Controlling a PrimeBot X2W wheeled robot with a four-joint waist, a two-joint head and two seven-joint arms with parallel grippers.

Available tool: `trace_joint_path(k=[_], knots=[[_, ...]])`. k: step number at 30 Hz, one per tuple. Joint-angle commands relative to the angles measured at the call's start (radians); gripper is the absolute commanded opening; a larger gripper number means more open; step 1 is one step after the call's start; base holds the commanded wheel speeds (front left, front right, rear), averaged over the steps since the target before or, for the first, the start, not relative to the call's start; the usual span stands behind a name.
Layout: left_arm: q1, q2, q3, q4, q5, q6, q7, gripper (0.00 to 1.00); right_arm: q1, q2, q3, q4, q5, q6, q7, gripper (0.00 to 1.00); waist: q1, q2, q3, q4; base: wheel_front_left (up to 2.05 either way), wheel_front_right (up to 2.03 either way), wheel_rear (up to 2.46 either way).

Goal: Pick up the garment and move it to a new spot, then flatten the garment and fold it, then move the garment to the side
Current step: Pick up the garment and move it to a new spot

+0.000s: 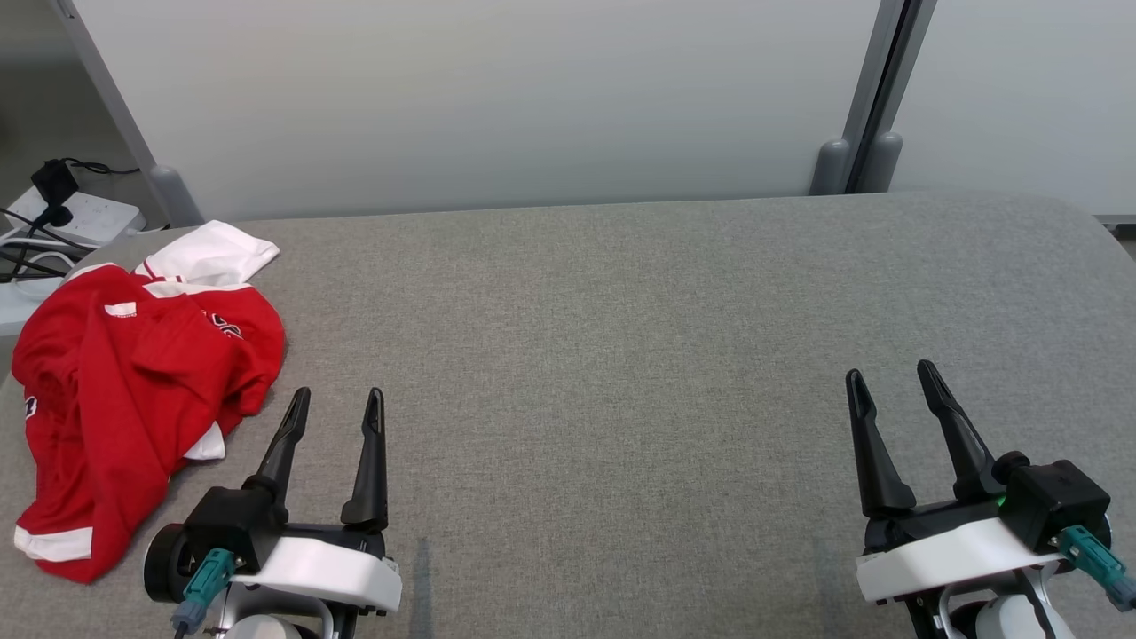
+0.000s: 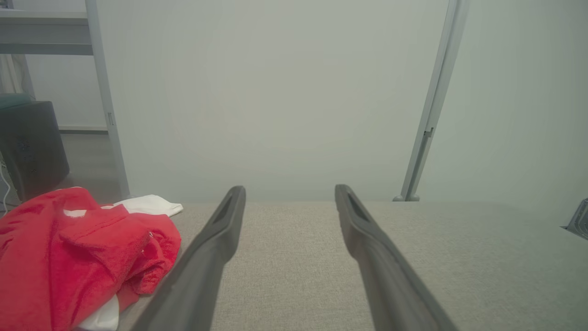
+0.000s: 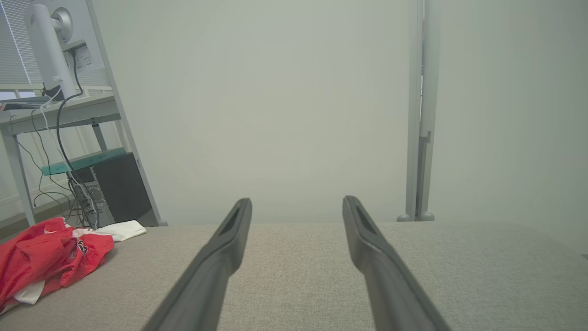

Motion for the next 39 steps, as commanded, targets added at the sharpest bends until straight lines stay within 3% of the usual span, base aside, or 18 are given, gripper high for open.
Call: trace_joint_path(k=[1, 10, 39], knots=[[-0.062, 0.01, 0.031, -0.019, 0.012, 0.01, -0.006, 1.0, -0.032, -0.009, 0.019, -0.02, -0.006, 0.0, -0.013, 1.0, 0.0, 0.0, 0.0, 0.001, 0.0, 0.0, 0.0], [-0.065, 0.01, 0.034, -0.017, 0.024, 0.02, -0.006, 1.0, -0.025, -0.009, 0.027, -0.019, -0.004, 0.0, -0.013, 1.0, 0.0, 0.0, 0.0, 0.028, 0.0, 0.0, 0.0], [-0.058, 0.01, 0.03, -0.045, 0.018, 0.035, -0.006, 1.0, -0.021, -0.009, 0.049, -0.023, -0.017, 0.0, -0.013, 1.0, 0.0, 0.0, 0.012, 0.243, 0.0, 0.0, 0.0]])
